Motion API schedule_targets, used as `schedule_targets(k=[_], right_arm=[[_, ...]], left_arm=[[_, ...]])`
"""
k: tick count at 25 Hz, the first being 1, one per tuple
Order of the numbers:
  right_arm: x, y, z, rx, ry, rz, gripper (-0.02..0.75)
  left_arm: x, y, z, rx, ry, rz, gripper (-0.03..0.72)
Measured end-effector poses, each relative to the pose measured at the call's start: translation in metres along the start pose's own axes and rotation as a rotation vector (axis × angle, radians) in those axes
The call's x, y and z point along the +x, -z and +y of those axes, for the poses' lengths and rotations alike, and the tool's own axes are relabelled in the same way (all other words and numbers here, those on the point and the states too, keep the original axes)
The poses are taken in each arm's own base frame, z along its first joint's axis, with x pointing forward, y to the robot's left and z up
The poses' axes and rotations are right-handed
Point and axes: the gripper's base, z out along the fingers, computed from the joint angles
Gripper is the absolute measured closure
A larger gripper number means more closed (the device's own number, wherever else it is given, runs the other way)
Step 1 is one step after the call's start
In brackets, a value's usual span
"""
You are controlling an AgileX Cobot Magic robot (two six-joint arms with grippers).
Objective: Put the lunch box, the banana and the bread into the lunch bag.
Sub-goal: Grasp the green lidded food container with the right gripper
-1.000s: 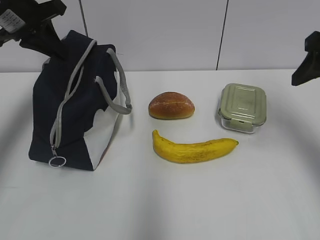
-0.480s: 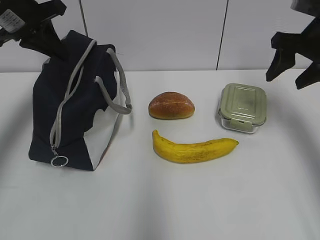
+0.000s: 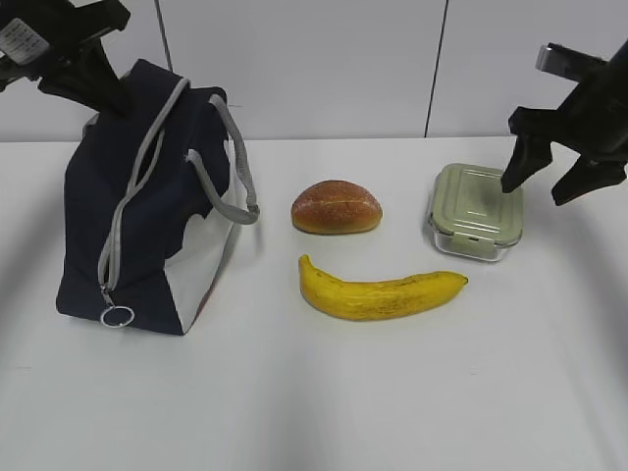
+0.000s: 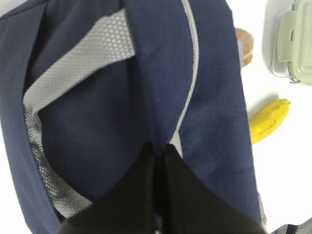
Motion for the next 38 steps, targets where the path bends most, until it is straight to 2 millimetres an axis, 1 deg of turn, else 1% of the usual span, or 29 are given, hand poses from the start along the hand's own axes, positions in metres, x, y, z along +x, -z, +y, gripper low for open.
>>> schedule_targets(k=[4, 12, 15, 20, 26, 32, 36, 38], right_arm=[[-0.003, -0.006, -0.017, -0.071, 0.006, -0.019, 0.214], [-0.007, -0.009, -0.045, -0.193, 0.036, -0.097, 0.214], [-0.009, -0.016, -0.05, -0.253, 0.024, -0.113, 0.214], [-0.009, -0.033, -0.055, -0.296, -0.001, -0.105, 0.214], [0.003, -0.049, -0.064, -0.324, -0.054, -0.137, 0.214], [0.013, -0.056, -0.074, -0.431, -0.106, -0.235, 0.214], [0.015, -0.059, -0.083, -0.453, -0.109, -0.264, 0.214], [0.016, -0.065, -0.085, -0.492, -0.113, -0.256, 0.214]], left_arm=[[0.0, 0.0, 0.0, 0.0, 0.0, 0.0, 0.686], [0.0, 0.0, 0.0, 0.001, -0.001, 0.0, 0.686], [0.0, 0.0, 0.0, 0.002, -0.003, 0.0, 0.686], [0.0, 0.0, -0.001, 0.006, -0.007, -0.001, 0.686], [0.0, 0.0, -0.001, 0.006, -0.01, 0.0, 0.686], [0.0, 0.0, -0.001, 0.006, -0.01, 0.0, 0.686], [0.0, 0.0, -0.001, 0.006, -0.01, 0.0, 0.686], [0.0, 0.0, -0.001, 0.006, -0.01, 0.0, 0.686]])
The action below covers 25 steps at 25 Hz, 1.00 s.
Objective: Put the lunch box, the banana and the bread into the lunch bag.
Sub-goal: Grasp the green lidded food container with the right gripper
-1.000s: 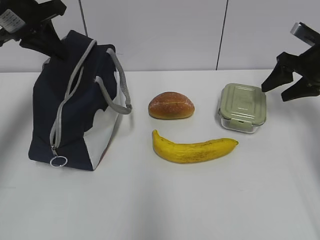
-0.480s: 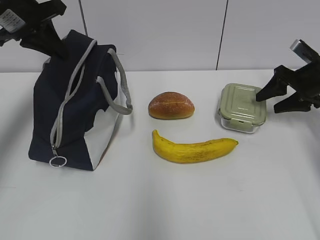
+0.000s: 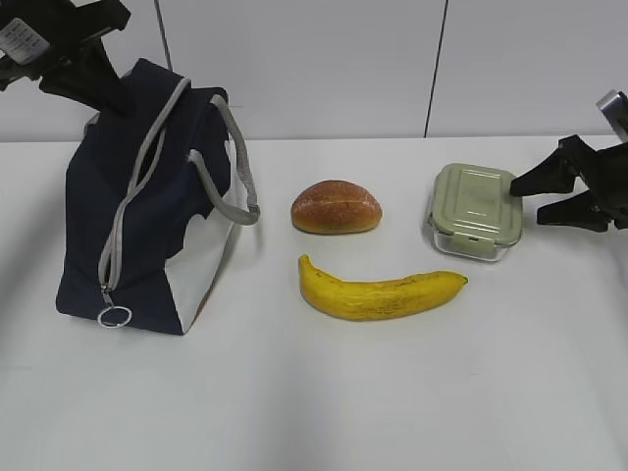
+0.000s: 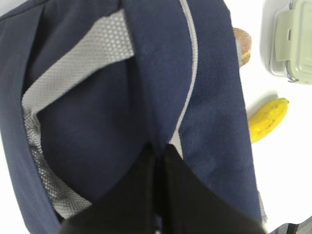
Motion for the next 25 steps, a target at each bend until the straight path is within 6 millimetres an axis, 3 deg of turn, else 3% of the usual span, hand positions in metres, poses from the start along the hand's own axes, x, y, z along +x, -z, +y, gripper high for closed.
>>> schedule_targets(k=[6, 25], right_arm=[[0.009, -0.014, -0.01, -0.085, 0.004, 0.044, 0.204], [0.003, -0.025, -0.018, -0.15, 0.015, 0.042, 0.174]], left_arm=[[0.0, 0.0, 0.0, 0.001, 0.0, 0.0, 0.686], [0.0, 0.0, 0.0, 0.001, 0.0, 0.0, 0.686]])
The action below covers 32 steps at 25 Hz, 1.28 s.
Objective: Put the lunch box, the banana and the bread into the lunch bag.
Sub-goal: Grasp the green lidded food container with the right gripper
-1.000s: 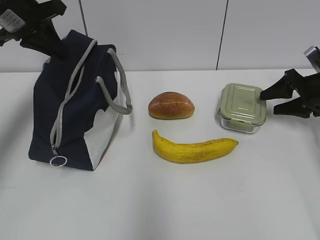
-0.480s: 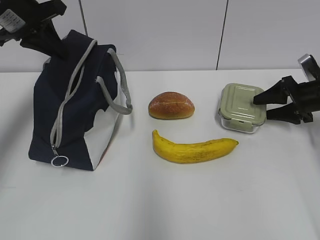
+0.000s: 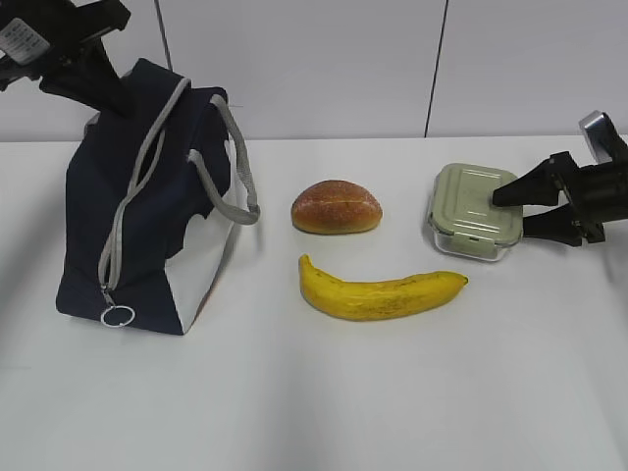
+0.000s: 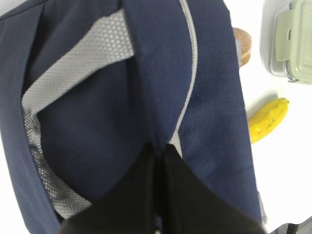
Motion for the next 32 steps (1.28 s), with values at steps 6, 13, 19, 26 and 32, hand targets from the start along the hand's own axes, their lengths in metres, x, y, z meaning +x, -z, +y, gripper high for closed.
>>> schedule_targets(k=[6, 13, 19, 26, 32], right_arm=[[-0.005, -0.001, -0.002, -0.015, 0.012, 0.002, 0.204], [0.001, -0.009, -0.011, -0.043, -0.022, 0.017, 0.245], [0.001, -0.012, -0.015, -0.074, -0.053, 0.003, 0.293], [0.0, -0.011, -0.015, -0.084, -0.054, -0.004, 0.341], [0.0, -0.012, -0.015, -0.091, -0.062, -0.015, 0.342]], left_arm=[[0.0, 0.0, 0.0, 0.0, 0.0, 0.0, 0.686], [0.0, 0.0, 0.0, 0.0, -0.003, 0.0, 0.686], [0.0, 0.0, 0.0, 0.0, -0.004, 0.0, 0.686], [0.0, 0.0, 0.0, 0.0, -0.004, 0.0, 0.687], [0.0, 0.0, 0.0, 0.0, -0.004, 0.0, 0.687]])
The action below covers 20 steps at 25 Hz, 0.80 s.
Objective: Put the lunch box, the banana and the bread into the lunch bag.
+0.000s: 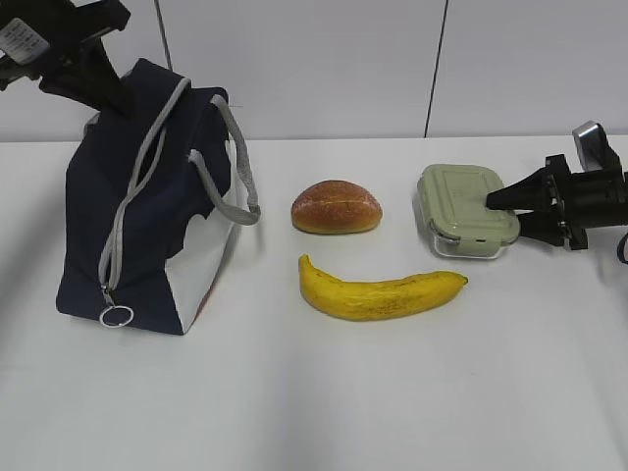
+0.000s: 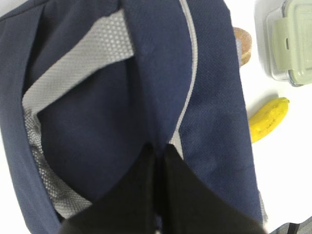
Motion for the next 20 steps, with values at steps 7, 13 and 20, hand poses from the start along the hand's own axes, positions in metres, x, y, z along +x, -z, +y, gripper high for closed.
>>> schedule_targets(k=[7, 13, 20], right_arm=[[0.0, 0.0, 0.0, -0.002, -0.001, -0.003, 0.346], [-0.001, 0.0, 0.001, -0.003, 0.001, -0.007, 0.348], [-0.014, 0.001, 0.003, 0.043, 0.007, -0.016, 0.349]], left_arm=[[0.0, 0.0, 0.0, 0.0, 0.0, 0.0, 0.687], [0.0, 0.0, 0.0, 0.0, 0.0, 0.0, 0.687], [0.0, 0.0, 0.0, 0.0, 0.0, 0.0, 0.687]])
